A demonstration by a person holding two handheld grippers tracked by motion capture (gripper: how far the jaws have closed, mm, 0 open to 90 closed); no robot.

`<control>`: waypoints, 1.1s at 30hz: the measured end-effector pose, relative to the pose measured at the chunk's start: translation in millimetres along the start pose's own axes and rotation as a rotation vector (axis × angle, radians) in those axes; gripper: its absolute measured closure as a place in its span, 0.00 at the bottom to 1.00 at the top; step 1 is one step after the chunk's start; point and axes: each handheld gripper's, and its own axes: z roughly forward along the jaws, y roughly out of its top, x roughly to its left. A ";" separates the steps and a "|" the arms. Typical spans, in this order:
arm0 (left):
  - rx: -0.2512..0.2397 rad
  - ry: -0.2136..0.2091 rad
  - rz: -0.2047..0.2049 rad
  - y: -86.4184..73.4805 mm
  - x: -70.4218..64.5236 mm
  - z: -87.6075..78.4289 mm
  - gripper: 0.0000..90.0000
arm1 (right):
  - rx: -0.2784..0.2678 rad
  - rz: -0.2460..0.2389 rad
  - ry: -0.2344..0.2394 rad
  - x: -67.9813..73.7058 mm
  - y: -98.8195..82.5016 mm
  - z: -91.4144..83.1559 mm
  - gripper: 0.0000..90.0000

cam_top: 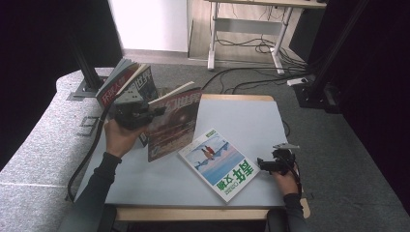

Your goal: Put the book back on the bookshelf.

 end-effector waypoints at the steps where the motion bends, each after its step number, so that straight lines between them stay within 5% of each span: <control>1: 0.000 0.005 -0.001 -0.4 1.1 -1.6 0.94 | 0.000 0.000 0.000 0.0 0.0 0.0 0.01; 21: -0.050 0.071 -0.063 -9.8 23.6 -37.8 0.94 | 0.000 0.000 0.000 0.0 0.0 0.0 0.01; 33: -0.057 0.164 -0.087 -16.8 38.8 -63.7 0.94 | 0.000 0.000 0.000 0.1 0.0 0.0 0.01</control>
